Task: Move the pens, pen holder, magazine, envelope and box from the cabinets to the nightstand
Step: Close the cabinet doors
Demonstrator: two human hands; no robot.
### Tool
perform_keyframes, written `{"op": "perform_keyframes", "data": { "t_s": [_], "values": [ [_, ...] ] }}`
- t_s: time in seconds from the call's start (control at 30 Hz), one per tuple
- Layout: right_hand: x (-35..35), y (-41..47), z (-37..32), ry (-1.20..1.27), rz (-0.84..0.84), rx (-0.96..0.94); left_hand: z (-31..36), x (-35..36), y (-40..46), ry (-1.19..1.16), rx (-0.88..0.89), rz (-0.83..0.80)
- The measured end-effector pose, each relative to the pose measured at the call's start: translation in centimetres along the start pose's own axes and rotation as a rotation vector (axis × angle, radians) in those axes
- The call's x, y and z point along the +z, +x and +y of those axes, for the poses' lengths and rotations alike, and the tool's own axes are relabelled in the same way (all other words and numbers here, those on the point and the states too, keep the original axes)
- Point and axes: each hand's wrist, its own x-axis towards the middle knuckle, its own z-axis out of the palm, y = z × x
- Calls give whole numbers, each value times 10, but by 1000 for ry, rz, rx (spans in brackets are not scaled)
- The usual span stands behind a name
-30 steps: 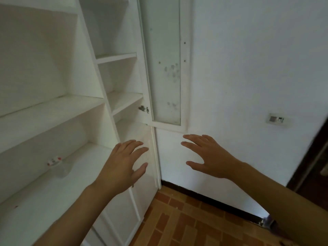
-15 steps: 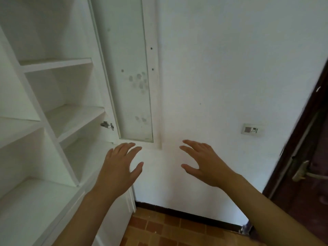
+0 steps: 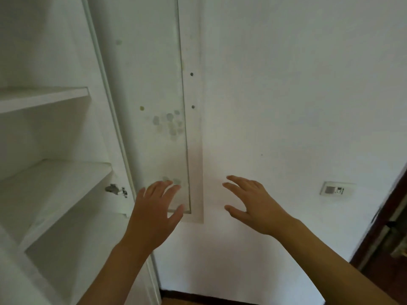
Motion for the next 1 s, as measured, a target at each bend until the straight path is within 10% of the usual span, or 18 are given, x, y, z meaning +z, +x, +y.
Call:
{"op": "perform_keyframes", "data": {
  "t_s": [1.0],
  "values": [
    [-6, 267, 132, 203, 71, -622, 14, 81, 184, 381, -476, 94]
  ]
}}
